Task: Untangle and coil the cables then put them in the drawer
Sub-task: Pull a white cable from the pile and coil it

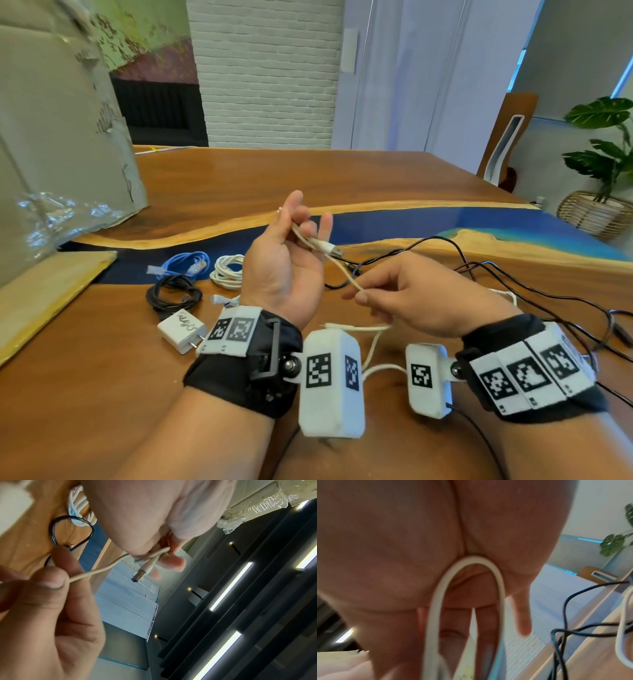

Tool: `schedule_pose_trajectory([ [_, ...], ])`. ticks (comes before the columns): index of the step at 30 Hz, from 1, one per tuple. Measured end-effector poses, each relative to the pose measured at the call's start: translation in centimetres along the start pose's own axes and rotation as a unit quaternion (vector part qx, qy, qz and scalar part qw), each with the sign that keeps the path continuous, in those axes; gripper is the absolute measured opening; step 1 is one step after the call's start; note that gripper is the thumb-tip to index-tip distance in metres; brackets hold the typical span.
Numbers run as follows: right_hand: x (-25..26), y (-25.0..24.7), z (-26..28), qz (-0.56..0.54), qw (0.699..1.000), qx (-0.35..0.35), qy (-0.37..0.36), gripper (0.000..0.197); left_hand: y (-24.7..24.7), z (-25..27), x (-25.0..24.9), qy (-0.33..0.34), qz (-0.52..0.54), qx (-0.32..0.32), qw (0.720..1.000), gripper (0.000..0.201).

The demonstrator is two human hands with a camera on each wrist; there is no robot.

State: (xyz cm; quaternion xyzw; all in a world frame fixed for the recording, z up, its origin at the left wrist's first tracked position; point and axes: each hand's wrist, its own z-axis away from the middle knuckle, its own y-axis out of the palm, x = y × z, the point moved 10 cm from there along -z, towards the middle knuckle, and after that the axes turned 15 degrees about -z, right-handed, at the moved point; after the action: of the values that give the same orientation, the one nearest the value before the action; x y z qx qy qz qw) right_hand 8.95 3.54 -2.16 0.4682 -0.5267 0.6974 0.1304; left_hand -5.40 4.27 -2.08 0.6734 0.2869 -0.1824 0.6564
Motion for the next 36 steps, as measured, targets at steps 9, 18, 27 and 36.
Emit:
schedule_pose_trajectory([
  [9, 2.3, -2.9, 1.0, -0.1, 0.985, -0.085, -0.109, 0.012, 2.7, 1.0, 1.0, 0.061, -0.439, 0.076, 0.893, 0.037],
  [18, 2.7, -3.4, 1.4, -0.317, 0.932, -0.055, -0.167, 0.026, 3.0, 1.1, 2.0, 0.071, -0.608, 0.142, 0.778, 0.029],
  [27, 1.3, -5.4, 1.2, -0.386, 0.898, -0.153, -0.144, 0.029, 3.1, 2.1, 3.1, -0.023, -0.634, 0.196, 0.748, 0.055],
  [36, 0.6, -5.8, 1.1, -0.411, 0.89, -0.149, -0.126, 0.033, 2.5, 1.2, 2.8, 0.028, -0.665, 0.155, 0.73, 0.048],
])
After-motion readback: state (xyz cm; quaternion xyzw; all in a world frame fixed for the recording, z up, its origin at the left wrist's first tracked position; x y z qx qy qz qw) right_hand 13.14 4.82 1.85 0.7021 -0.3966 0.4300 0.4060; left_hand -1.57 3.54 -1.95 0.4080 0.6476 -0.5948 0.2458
